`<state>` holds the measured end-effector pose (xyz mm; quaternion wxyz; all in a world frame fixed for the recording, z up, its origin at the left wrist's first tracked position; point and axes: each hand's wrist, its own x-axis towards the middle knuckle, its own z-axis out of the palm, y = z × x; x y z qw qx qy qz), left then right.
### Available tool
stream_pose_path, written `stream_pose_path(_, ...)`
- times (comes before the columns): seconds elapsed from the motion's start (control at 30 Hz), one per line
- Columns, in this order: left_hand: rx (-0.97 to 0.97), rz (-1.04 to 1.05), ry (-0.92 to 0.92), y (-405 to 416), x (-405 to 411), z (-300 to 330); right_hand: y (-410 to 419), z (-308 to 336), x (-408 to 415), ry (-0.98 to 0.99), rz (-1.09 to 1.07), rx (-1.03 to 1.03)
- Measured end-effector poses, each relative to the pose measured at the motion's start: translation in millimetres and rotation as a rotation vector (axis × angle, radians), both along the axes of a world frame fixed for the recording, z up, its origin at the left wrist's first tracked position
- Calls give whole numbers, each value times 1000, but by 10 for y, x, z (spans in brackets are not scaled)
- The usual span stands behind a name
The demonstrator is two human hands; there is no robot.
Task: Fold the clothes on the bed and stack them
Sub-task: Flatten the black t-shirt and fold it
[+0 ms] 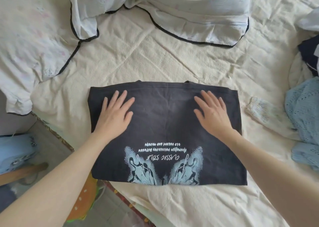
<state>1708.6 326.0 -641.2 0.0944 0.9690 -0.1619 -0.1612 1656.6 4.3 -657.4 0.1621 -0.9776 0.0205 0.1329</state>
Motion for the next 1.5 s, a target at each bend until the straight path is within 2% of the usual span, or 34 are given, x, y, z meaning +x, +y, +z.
stream_pose_path(0.07, 187, -46, 34, 67, -18, -115, -55, -90, 0, 81, 134, -135)
stream_pose_path(0.2, 344, 38, 11, 337, 77, -113, -337, -105, -23, 155, -64, -227)
stream_pose_path(0.27, 376, 97, 54, 443, 6, -64, -370, -64, -147, 171, -74, -275)
stream_pose_path(0.37, 353, 112, 77, 443, -377, -9, -186, 6, -429, 188, -63, -243)
stream_pose_path(0.53, 237, 183, 177, 178, -1311, 49, 542, 150, -1159, 227, -14, -65)
stream_pose_path(0.63, 150, 14, 232, -3, -1778, 76, 981, 173, -1561, 206, 95, 3)
stream_pose_path(0.7, 132, -16, 252, -2, -1972, 55, 1115, 139, -1769, 192, 148, 20)
stream_pose_path(0.83, 176, 152, 264, 299, -2136, -40, 718, 71, -2037, 206, 73, -12)
stream_pose_path(1.0, 224, 305, 280, 725, -2153, -151, -191, 99, -2386, 438, -90, -334)
stream_pose_path(1.07, 111, 491, 321, 774, -2140, -148, -258, 143, -2426, 487, -106, -375)
stream_pose_path(1.13, -131, 755, 381, 779, -2093, -135, -125, 192, -2381, 452, -145, -385)
stream_pose_path(1.2, -304, 974, 479, 762, -2004, -114, 129, 243, -2313, 386, -181, -336)
stream_pose_path(1.27, -428, 1144, 557, 736, -1902, -94, 439, 272, -2264, 335, -127, -237)
stream_pose_path(1.37, -629, 1325, 631, 736, -1795, -112, 907, 264, -2226, 302, 15, -128)
stream_pose_path(1.5, -797, 1434, 651, 817, -1733, -142, 1320, 197, -2199, 282, 104, -94)
